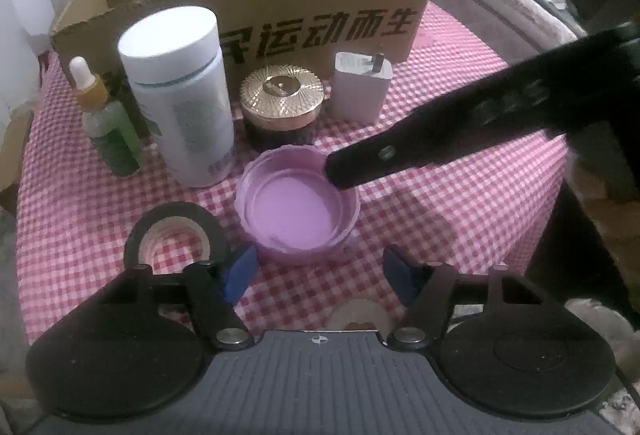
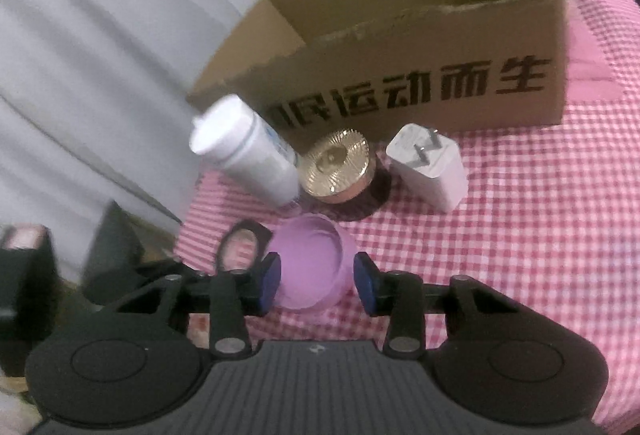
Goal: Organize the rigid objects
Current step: 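Return the right gripper and grasp the pink bowl by its rim, then carry the pink bowl into the box and lower it to the bottom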
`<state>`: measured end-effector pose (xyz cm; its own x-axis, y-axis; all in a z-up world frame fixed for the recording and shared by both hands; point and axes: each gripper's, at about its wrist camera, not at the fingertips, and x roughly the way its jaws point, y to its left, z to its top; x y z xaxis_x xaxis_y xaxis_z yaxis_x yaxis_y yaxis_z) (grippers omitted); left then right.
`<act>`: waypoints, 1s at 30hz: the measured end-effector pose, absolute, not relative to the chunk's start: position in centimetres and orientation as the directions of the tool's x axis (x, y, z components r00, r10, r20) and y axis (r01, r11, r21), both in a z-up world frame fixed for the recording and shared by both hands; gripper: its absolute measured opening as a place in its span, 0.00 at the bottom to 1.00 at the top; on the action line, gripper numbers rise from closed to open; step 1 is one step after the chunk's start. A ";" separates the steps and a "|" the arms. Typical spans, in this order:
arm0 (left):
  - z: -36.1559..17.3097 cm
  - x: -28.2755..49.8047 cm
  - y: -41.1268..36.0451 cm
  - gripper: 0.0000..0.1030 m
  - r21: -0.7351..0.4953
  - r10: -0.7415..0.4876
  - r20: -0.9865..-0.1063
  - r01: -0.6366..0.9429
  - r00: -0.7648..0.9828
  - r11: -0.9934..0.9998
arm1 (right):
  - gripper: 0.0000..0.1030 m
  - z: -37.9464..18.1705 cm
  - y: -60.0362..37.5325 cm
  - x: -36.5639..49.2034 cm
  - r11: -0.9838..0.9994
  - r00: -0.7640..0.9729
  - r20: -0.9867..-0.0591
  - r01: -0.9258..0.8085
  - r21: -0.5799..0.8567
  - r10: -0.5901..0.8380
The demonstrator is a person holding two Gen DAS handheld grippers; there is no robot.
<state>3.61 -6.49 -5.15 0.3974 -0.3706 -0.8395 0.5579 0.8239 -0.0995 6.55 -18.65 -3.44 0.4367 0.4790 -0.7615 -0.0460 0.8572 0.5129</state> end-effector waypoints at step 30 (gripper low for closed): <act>-6.5 3.7 -10.8 0.72 0.003 -0.376 -0.827 0.672 0.418 0.741 | 0.24 -4.7 -20.2 6.3 0.917 0.418 -0.825 -0.049 0.396 0.379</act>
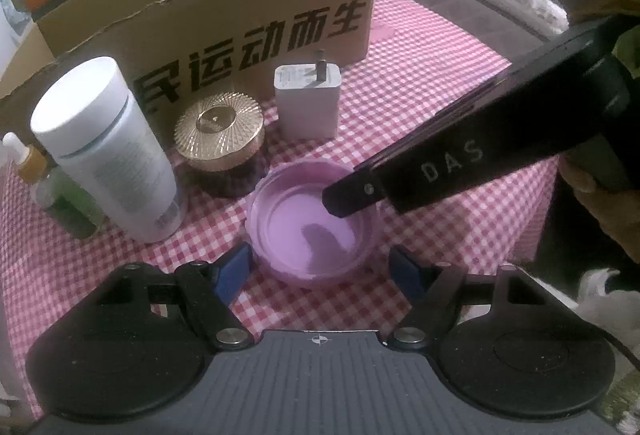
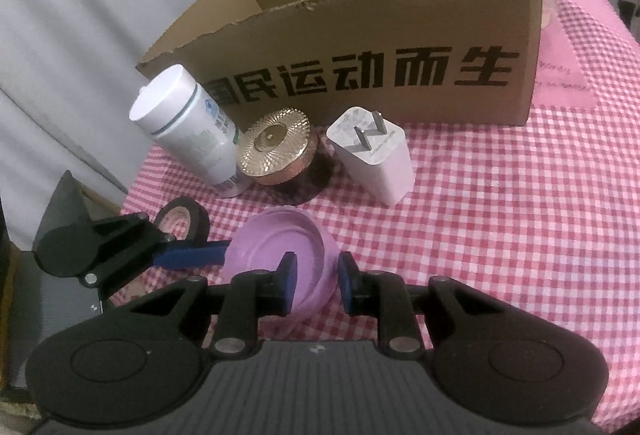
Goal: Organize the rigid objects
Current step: 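Carry the pink bowl into the box and lower it to the bottom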
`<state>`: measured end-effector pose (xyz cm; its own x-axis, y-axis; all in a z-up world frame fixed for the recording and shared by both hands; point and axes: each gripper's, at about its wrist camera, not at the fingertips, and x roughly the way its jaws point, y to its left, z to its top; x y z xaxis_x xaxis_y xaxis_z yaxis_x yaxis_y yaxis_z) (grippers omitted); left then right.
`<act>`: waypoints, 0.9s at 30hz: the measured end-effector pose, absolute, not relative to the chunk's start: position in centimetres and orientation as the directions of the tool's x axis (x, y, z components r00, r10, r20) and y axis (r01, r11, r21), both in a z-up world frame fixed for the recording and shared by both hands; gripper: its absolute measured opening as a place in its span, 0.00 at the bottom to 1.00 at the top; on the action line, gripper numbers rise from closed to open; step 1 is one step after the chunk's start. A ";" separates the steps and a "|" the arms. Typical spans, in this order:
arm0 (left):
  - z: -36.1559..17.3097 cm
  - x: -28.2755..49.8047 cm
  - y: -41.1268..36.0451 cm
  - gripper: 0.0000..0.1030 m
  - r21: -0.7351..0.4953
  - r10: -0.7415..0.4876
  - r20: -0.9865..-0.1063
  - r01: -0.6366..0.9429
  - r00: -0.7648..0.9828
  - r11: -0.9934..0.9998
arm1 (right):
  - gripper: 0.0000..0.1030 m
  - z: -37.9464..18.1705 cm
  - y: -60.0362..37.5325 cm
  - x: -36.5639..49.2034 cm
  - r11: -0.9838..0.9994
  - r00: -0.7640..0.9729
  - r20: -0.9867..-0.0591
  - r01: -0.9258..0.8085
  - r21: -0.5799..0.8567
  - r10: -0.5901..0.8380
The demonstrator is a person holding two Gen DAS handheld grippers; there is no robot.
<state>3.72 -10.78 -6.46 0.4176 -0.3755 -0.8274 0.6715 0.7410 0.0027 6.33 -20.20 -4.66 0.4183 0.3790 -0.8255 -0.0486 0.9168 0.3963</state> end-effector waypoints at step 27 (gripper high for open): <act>9.2 7.2 -7.3 0.67 0.157 -0.412 -0.574 0.588 0.708 0.793 | 0.20 11.7 -19.9 9.0 0.926 0.697 -0.610 -0.265 0.270 0.377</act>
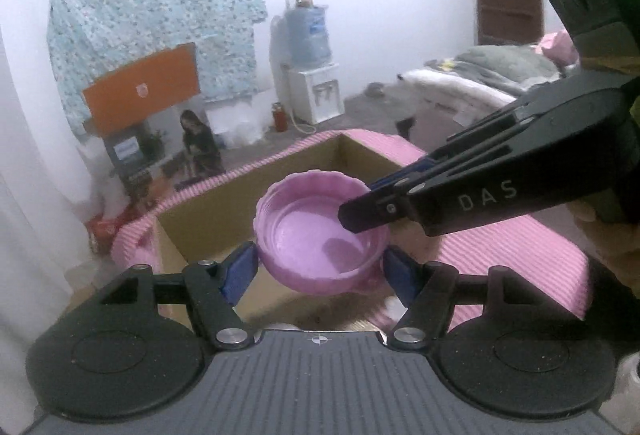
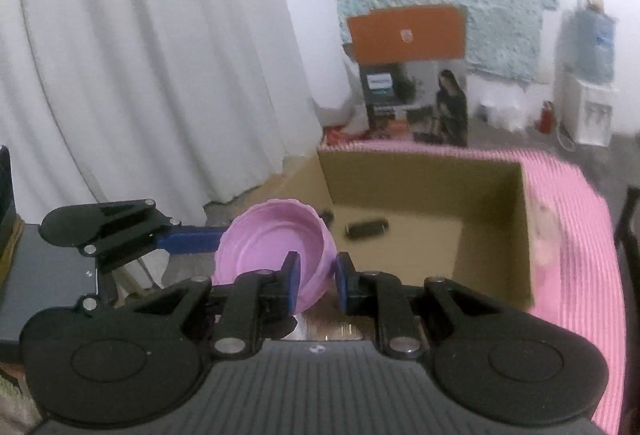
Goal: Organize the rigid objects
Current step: 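Carry the pink bowl into the box and lower it to the bottom, then open the right gripper to release the pink bowl in the box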
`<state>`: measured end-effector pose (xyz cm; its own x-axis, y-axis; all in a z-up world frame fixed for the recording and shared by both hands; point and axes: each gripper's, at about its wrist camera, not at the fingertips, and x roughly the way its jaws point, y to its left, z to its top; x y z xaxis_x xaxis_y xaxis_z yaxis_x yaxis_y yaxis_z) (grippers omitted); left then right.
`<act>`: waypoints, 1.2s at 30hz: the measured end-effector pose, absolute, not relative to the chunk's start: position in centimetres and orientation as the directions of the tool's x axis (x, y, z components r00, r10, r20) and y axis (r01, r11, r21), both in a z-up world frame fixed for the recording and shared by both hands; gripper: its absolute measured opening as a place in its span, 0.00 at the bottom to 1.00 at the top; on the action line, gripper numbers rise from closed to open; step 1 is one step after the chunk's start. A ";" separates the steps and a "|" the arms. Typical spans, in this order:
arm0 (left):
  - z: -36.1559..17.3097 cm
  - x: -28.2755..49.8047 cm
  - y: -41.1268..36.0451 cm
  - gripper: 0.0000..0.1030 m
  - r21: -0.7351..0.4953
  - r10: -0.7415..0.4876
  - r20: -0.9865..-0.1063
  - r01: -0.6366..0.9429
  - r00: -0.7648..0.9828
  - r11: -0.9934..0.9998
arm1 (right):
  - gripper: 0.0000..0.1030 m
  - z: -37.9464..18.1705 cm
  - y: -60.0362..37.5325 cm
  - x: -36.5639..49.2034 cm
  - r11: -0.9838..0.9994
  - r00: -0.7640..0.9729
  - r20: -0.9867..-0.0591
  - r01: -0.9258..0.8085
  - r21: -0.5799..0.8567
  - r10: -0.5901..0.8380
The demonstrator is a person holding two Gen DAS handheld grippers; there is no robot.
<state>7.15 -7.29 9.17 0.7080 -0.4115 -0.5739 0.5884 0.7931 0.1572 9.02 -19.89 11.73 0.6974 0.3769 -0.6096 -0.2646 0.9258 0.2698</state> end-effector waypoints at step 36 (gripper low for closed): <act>0.3 25.4 -8.2 0.74 -0.076 -0.212 -0.956 0.525 0.205 0.848 | 0.22 -4.9 -20.7 30.6 0.825 0.058 -0.823 -0.027 0.564 0.565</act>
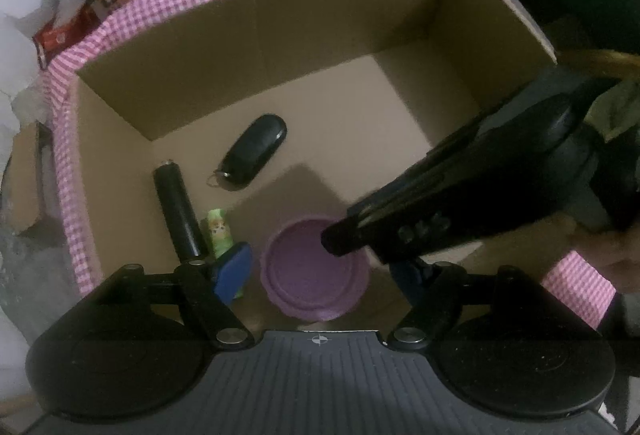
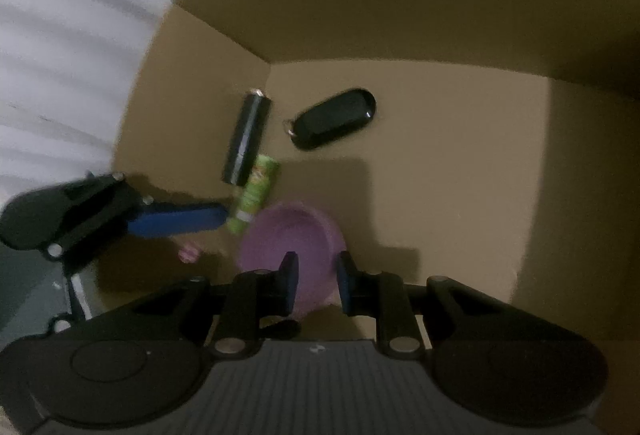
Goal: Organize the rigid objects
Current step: 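Open the right gripper to release the pink bowl in the box, then move the right gripper to the black electrical tape roll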
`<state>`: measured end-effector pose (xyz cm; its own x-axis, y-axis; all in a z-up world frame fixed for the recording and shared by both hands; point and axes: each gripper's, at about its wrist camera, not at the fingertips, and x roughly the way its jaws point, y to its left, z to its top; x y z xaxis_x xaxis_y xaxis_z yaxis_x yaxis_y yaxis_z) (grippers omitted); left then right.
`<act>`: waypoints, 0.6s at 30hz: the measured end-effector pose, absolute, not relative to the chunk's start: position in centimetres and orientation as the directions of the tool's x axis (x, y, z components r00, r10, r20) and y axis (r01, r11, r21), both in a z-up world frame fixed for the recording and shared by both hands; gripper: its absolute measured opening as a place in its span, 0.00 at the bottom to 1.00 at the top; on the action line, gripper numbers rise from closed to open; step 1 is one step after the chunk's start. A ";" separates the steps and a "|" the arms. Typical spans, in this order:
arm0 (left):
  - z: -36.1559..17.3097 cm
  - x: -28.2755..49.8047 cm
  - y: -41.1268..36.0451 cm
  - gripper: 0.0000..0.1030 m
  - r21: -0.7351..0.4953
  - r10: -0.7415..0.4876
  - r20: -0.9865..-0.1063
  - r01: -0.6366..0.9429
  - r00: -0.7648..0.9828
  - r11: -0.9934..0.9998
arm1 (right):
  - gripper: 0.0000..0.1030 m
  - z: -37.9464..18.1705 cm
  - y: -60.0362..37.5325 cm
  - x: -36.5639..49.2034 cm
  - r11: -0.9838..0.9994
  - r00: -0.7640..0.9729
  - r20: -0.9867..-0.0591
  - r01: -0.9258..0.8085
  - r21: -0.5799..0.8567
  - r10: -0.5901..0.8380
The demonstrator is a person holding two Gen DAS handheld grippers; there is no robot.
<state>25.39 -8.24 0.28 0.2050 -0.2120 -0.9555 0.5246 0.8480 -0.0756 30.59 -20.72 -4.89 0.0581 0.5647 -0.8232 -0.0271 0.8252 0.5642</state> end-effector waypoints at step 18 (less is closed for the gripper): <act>9.9 12.6 -2.4 0.87 -0.098 -0.378 -0.746 0.471 0.548 0.877 | 0.58 8.1 -27.0 13.7 0.769 0.547 -0.604 -0.122 0.628 0.580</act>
<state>12.56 -2.43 9.91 0.5480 -0.3781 -0.7462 0.4712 0.8765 -0.0982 13.72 -26.99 8.08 0.5472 0.5797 -0.6038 -0.1222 0.7689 0.6275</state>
